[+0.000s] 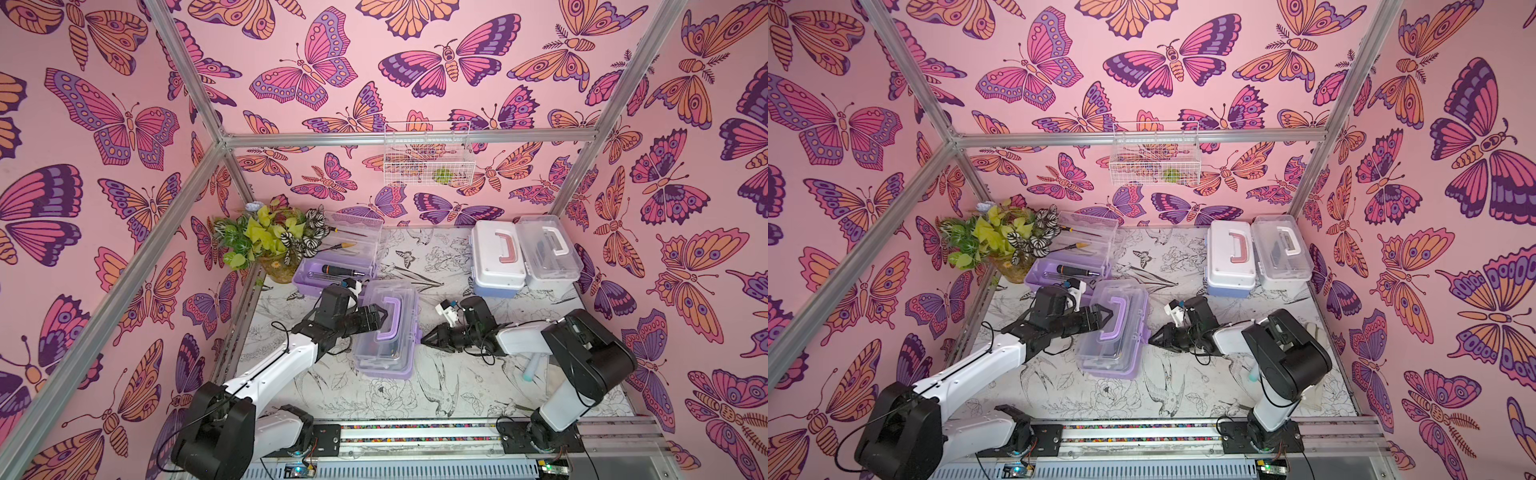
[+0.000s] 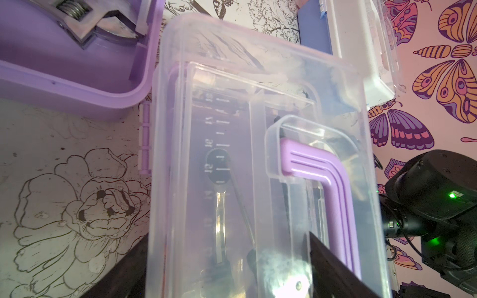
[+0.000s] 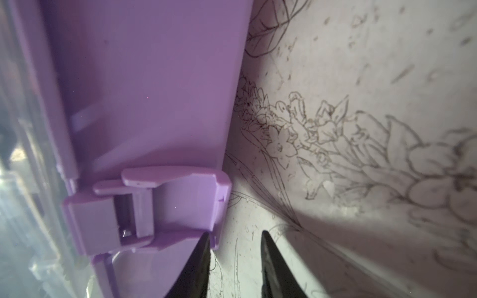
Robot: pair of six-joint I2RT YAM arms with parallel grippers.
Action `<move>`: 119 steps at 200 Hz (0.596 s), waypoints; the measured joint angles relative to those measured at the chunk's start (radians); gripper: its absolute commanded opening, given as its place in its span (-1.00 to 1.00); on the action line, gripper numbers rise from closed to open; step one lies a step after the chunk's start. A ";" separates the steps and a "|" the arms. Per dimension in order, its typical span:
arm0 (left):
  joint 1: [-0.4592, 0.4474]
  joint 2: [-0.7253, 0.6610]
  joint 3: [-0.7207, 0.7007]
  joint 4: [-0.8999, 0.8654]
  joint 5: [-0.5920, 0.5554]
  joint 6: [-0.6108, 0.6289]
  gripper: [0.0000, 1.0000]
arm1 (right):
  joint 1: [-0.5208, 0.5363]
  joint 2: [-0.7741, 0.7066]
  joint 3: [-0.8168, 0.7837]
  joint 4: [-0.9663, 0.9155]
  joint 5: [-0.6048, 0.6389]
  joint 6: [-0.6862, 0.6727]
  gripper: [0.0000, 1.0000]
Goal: Close toolboxes
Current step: Fasten the toolbox latch on the toolbox.
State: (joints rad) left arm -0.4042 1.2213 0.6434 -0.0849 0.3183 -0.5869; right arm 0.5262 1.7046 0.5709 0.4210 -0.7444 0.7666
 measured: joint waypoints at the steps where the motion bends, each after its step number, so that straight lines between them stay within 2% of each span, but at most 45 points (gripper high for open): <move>1: 0.000 0.000 0.000 0.000 0.000 0.000 0.52 | 0.000 0.001 0.000 0.002 -0.001 0.001 -0.28; 119: 0.005 0.005 0.008 -0.010 0.007 0.003 0.51 | 0.000 0.050 0.007 0.183 -0.064 0.101 -0.35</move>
State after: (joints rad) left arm -0.3996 1.2259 0.6510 -0.0952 0.3256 -0.5842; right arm 0.5262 1.7542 0.5777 0.6037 -0.8085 0.8677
